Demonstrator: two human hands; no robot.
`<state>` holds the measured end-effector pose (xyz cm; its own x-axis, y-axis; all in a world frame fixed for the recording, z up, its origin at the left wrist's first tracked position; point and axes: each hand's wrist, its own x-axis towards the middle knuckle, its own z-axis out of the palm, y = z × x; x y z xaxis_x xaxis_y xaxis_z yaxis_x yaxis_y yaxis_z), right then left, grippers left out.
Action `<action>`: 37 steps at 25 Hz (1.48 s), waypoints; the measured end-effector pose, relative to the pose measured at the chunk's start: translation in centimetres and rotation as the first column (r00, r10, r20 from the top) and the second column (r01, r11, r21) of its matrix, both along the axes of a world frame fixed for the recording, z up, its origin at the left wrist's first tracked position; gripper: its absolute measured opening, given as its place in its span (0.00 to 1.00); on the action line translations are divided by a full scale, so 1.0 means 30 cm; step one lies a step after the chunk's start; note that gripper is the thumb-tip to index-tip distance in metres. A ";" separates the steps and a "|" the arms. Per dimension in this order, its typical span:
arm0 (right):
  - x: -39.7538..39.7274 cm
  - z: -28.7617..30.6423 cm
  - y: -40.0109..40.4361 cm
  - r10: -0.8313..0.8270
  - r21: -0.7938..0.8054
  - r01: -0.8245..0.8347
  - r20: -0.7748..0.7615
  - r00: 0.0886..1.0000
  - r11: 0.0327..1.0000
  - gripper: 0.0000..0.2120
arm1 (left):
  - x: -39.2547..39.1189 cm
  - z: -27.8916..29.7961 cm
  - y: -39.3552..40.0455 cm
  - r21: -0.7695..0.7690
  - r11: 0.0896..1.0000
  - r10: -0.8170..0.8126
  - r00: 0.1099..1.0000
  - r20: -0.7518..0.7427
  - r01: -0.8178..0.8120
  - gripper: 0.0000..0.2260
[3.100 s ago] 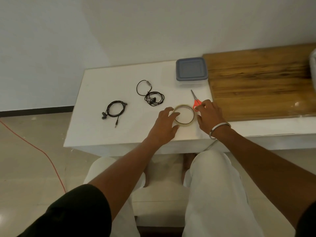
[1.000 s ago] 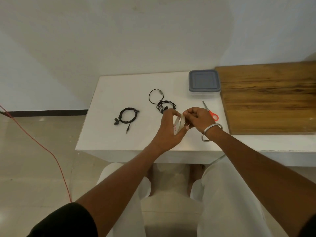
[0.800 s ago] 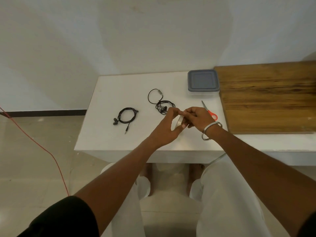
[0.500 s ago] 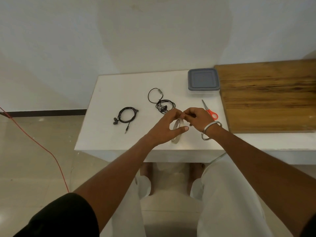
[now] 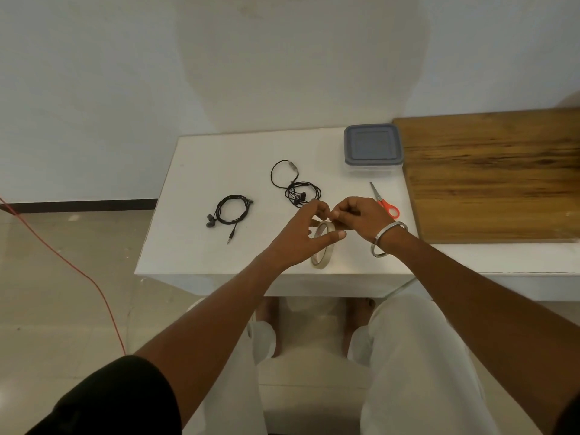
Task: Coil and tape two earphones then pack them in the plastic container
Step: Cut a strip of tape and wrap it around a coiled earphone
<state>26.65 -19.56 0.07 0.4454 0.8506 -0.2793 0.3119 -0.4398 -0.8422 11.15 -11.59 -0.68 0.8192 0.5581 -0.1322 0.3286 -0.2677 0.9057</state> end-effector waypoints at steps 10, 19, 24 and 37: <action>-0.009 0.019 0.007 -0.095 -0.022 0.093 -0.301 0.949 0.995 0.04 | -0.002 -0.042 0.015 0.358 0.923 -0.147 0.989 -0.004 0.139 0.10; 0.006 0.004 0.012 -0.018 -0.066 0.007 -0.181 0.983 0.998 0.03 | -0.010 -0.022 0.024 0.319 0.925 -0.218 0.976 -0.002 0.207 0.10; -0.002 0.011 0.006 0.028 -0.034 -0.035 -0.193 0.981 0.999 0.06 | -0.019 -0.019 0.026 0.352 0.906 -0.236 0.971 -0.044 0.236 0.11; 0.005 0.012 0.023 0.028 -0.007 -0.030 -0.230 0.973 1.000 0.03 | -0.027 -0.020 0.023 0.140 0.981 -0.137 0.991 0.001 0.135 0.15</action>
